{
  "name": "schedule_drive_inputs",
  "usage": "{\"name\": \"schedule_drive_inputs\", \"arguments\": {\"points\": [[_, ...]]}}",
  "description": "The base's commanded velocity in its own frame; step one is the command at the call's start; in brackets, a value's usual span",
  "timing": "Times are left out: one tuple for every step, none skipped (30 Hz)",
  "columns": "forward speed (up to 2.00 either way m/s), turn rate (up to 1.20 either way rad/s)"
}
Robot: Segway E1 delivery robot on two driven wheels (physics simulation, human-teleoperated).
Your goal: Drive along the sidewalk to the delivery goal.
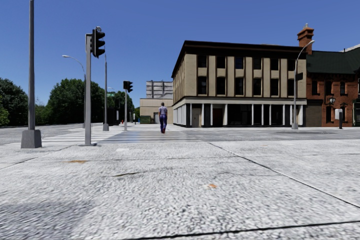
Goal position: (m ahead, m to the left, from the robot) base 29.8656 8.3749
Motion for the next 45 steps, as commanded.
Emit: {"name": "schedule_drive_inputs", "arguments": {"points": [[1.7, 0.0], [1.7, 0.0], [1.7, 0.0], [1.7, 0.0], [1.7, 0.0], [1.7, 0.0], [1.7, 0.0], [1.7, 0.0], [1.7, 0.0], [1.7, 0.0], [1.7, 0.0], [1.7, 0.0], [1.7, 0.0], [1.7, 0.0], [1.7, 0.0], [1.7, 0.0], [1.7, 0.0], [1.7, 0.0], [1.7, 0.0], [1.7, 0.0], [1.7, 0.0], [1.7, 0.0], [1.7, 0.0], [1.7, 0.0], [1.7, 0.0], [1.7, 0.0], [1.7, 0.0], [1.7, 0.0], [1.7, 0.0], [1.7, 0.0], [1.7, 0.0], [1.7, 0.0], [1.7, 0.0], [1.7, 0.0], [1.7, 0.0], [1.7, 0.0], [1.7, 0.0], [1.7, 0.0], [1.7, 0.0], [1.7, 0.0], [1.7, 0.0], [1.7, 0.0], [1.7, 0.0], [1.7, 0.0], [1.7, 0.0]]}}
